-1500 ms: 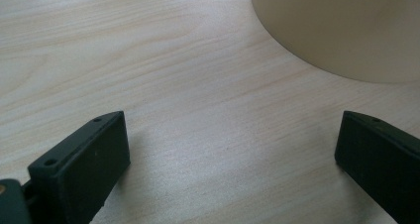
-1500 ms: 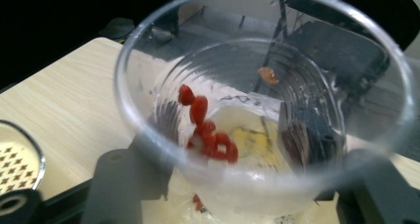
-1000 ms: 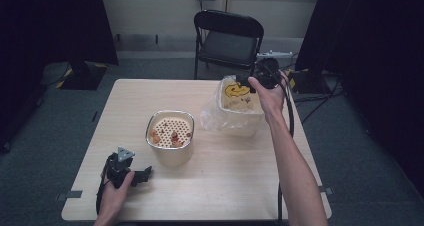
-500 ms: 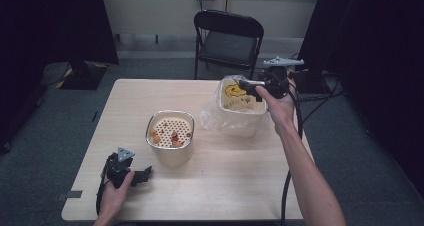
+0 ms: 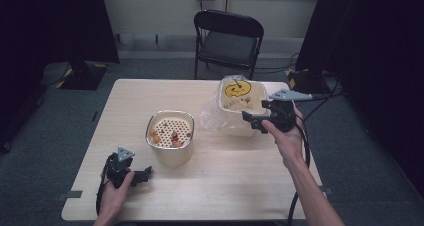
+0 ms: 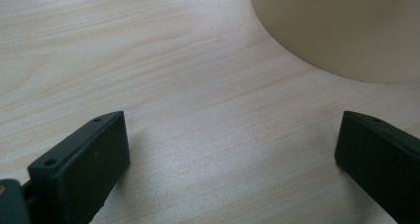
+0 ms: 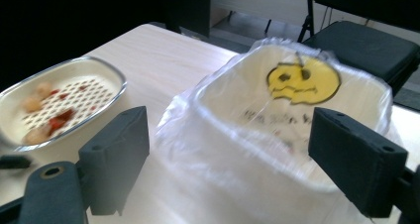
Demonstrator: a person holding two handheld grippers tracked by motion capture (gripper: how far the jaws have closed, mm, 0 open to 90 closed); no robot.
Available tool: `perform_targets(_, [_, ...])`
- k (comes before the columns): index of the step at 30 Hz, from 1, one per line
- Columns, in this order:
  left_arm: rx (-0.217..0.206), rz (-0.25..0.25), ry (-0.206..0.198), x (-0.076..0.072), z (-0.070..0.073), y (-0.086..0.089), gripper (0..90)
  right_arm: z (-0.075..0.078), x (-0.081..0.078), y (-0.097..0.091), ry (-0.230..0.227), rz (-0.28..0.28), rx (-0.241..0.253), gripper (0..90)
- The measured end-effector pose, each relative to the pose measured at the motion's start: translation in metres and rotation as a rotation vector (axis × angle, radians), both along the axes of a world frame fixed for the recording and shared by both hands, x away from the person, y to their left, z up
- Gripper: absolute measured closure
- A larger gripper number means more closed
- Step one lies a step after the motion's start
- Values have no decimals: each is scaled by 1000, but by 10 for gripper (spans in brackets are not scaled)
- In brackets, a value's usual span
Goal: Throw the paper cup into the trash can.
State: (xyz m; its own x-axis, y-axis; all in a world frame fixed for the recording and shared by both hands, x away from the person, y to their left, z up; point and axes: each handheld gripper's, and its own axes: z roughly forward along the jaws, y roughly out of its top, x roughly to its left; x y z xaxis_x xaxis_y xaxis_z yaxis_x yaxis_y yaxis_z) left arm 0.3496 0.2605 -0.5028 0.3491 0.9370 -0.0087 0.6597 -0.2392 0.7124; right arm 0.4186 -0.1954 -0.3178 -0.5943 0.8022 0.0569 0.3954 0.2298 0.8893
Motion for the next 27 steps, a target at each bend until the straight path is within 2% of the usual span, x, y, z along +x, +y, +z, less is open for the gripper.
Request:
perform_targets(2, [-1, -1, -1, 0, 0, 0, 0, -7, -12, -2, 12, 15, 18, 141])
perform_targets(7, [1, -1, 0, 0, 0, 0, 0, -32, -35, -2, 38, 18, -1, 140])
perform_targets(8, [0, -2, 0, 0, 0, 0, 0, -38, -39, -2, 46, 23, -2, 141])
perform_targets(12, [0, 0, 0, 0, 0, 0, 0, -71, -55, -1, 75, 14, -60, 142])
perform_targets(13, [1, -2, 0, 0, 0, 0, 0, -86, -59, -4, 91, 3, -65, 143])
perform_targets(15, [-1, -1, -1, 0, 0, 0, 0, -91, -60, -5, 99, -1, -64, 146])
perform_targets(16, [-1, -1, -1, 0, 0, 0, 0, -99, -61, -6, 119, 7, -61, 154])
perform_targets(17, [-2, 0, 0, 0, 0, 0, 0, -115, -63, -8, 153, 15, -86, 158])
perform_targets(18, [-1, -1, -1, 0, 0, 0, 0, -115, -63, -8, 153, 15, -86, 158])
perform_targets(21, [0, -1, -1, 0, 0, 0, 0, -133, -62, -14, 181, -12, -83, 148])
perform_targets(23, [-3, 0, 0, 0, 0, 0, 0, -145, -59, -17, 192, -27, -105, 142])
perform_targets(25, [-1, 0, 0, 0, 0, 0, 0, -164, -50, -20, 257, -30, -117, 139])
perform_targets(27, [-1, -1, 0, 0, 0, 0, 0, -167, -50, -20, 248, -40, -136, 143])
